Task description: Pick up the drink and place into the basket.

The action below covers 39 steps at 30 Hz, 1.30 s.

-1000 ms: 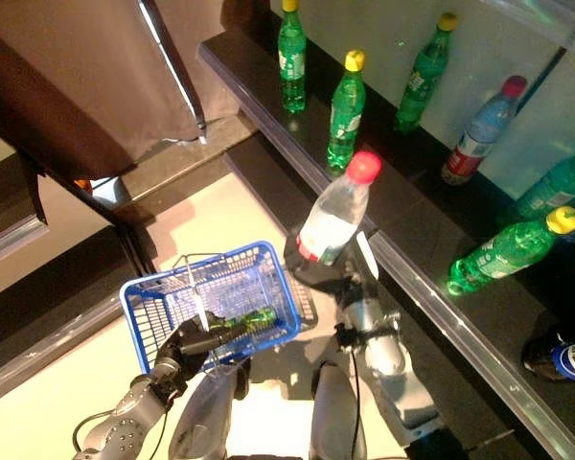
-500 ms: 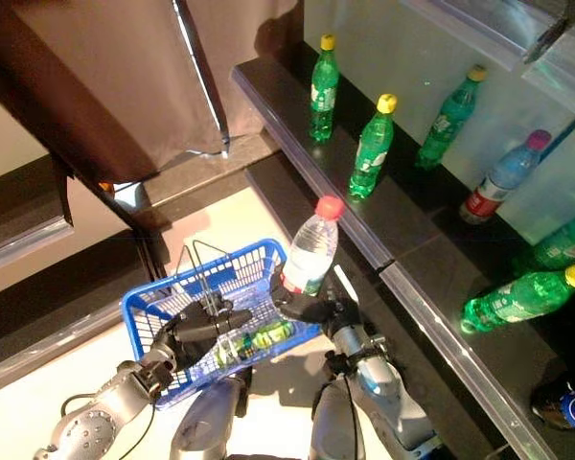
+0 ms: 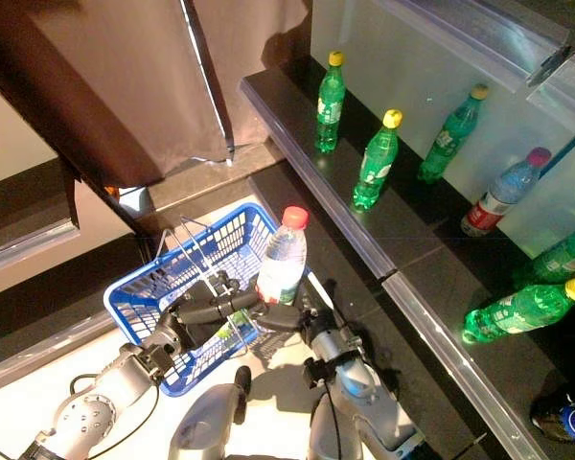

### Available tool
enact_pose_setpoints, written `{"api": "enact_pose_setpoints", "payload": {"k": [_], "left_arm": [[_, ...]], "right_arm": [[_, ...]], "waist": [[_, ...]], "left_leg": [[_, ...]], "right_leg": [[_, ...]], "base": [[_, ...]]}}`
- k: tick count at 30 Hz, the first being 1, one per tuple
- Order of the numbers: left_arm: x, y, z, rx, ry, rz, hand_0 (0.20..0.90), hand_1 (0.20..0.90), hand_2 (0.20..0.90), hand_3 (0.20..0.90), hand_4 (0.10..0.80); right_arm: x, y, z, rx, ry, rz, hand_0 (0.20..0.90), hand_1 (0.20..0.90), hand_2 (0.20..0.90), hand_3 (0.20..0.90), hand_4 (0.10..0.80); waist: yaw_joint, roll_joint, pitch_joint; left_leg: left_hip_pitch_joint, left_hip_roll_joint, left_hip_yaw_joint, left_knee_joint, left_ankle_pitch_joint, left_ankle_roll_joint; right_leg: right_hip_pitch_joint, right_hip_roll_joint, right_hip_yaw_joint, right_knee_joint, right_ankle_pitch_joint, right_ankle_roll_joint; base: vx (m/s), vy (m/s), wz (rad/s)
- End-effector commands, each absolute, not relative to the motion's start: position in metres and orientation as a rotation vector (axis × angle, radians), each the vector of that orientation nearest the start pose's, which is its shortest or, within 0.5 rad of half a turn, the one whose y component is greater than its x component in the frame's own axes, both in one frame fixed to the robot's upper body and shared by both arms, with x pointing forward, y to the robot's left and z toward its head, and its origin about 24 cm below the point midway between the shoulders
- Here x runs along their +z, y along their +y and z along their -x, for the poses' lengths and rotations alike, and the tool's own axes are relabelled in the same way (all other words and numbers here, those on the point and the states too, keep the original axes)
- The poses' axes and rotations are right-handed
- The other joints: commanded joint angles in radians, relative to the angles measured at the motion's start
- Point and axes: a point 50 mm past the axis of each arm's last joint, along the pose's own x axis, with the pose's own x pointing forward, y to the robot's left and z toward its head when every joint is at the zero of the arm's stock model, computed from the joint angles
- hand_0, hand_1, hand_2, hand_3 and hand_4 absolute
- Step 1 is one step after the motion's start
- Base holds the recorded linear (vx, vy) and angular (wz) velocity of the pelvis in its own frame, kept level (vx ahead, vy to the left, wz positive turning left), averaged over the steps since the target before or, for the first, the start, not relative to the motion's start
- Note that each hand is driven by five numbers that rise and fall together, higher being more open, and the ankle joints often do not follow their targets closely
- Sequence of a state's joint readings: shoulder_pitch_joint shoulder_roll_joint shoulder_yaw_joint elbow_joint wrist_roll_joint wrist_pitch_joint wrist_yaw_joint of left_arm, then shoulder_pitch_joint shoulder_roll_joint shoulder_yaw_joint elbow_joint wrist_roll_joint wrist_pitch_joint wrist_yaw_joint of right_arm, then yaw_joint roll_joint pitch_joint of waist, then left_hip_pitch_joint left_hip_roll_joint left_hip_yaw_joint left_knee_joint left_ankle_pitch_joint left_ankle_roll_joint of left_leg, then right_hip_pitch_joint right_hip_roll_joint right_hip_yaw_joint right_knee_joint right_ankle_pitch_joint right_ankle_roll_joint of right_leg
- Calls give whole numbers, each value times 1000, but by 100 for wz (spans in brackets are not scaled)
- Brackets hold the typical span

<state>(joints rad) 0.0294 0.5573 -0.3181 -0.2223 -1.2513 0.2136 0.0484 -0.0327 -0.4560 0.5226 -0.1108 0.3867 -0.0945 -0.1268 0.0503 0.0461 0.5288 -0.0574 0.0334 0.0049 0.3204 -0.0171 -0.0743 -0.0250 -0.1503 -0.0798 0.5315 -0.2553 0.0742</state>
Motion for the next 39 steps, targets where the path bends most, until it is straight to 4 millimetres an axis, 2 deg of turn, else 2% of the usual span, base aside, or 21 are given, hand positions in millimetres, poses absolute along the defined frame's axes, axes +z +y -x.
{"api": "enact_pose_setpoints", "payload": {"k": [1, 5, 7, 11, 17, 20, 26, 29, 31, 35, 37, 39], "left_arm": [[161, 95, -221, -943, -107, 873, 300, 300, 300, 200, 100], [157, 90, -221, -983, -73, 858, 300, 300, 300, 200, 100], [155, 87, -221, -998, -52, 853, 300, 300, 300, 200, 100], [152, 82, -222, -1017, -6, 839, 300, 300, 300, 200, 100], [154, 76, -226, -1038, 25, 843, 300, 300, 300, 200, 100], [159, 73, -228, -1051, 15, 851, 300, 300, 300, 200, 100], [186, 71, -230, -1135, -115, 869, 300, 300, 300, 200, 100], [204, 69, -231, -1209, -208, 841, 300, 300, 300, 200, 100], [218, 68, -233, -1252, -265, 817, 300, 300, 300, 200, 100], [234, 61, -233, -1300, -309, 773, 300, 300, 300, 200, 100], [238, 59, -233, -1313, -318, 760, 300, 300, 300, 200, 100], [245, 56, -233, -1331, -335, 742, 300, 300, 300, 200, 100]], "right_arm": [[73, -78, -242, 529, -179, 133, 300, 300, 300, 200, 100], [54, -82, -254, 499, -76, 188, 300, 300, 300, 200, 100], [51, -86, -261, 461, -56, 176, 300, 300, 300, 200, 100], [59, -90, -281, 365, -82, 113, 300, 300, 300, 200, 100], [77, -85, -295, 291, -148, 67, 300, 300, 300, 200, 100], [68, -78, -297, 316, -122, 102, 300, 300, 300, 200, 100], [29, -59, -297, 441, 41, 289, 300, 300, 300, 200, 100], [14, -57, -305, 503, 147, 426, 300, 300, 300, 200, 100], [10, -64, -317, 529, 231, 529, 300, 300, 300, 200, 100], [10, -77, -335, 542, 312, 657, 300, 300, 300, 200, 100], [9, -83, -339, 557, 351, 701, 300, 300, 300, 200, 100], [1, -95, -340, 612, 447, 817, 300, 300, 300, 200, 100]], "waist": [[-21, -16, -200], [-5, -20, -198], [2, -20, -198], [17, -20, -202], [28, -22, -215], [34, -23, -220], [63, -23, -207], [83, -16, -172], [98, -8, -140], [116, -5, -107], [121, -6, -98], [129, -9, -86]], "left_leg": [[-69, -85, -17, 96, -19, 105], [-72, -88, -22, 99, -21, 106], [-74, -89, -26, 99, -20, 104], [-72, -92, -36, 99, -24, 101], [-79, -93, -43, 103, -37, 100], [-88, -95, -44, 102, -43, 100], [-123, -108, -50, 107, -51, 96], [-172, -115, -53, 122, -54, 89], [-196, -122, -61, 113, -49, 80], [-218, -129, -74, 96, -39, 73], [-223, -129, -77, 91, -36, 72], [-231, -129, -82, 82, -30, 70]], "right_leg": [[-64, 38, 12, -140, 230, -16], [-56, 34, 7, -152, 234, -15], [-53, 32, 5, -157, 237, -14], [-39, 31, -2, -165, 237, -12], [-39, 34, 0, -174, 234, -6], [-44, 32, -2, -179, 233, -2], [-55, 23, -19, -199, 233, 1], [-81, 19, -35, -199, 235, -2], [-92, 19, -48, -212, 234, -6], [-103, 22, -65, -230, 237, -10], [-106, 22, -70, -236, 239, -11], [-110, 23, -78, -247, 242, -12]], "base": [[0, 0, 0], [-2, -21, 2], [0, -19, 13], [46, -18, 14], [30, -10, 2], [-8, -2, 1], [-110, -24, 6], [-280, -28, 8], [-308, -25, 24], [-206, -40, 13], [-105, -35, 4], [-131, -46, 10]]}}
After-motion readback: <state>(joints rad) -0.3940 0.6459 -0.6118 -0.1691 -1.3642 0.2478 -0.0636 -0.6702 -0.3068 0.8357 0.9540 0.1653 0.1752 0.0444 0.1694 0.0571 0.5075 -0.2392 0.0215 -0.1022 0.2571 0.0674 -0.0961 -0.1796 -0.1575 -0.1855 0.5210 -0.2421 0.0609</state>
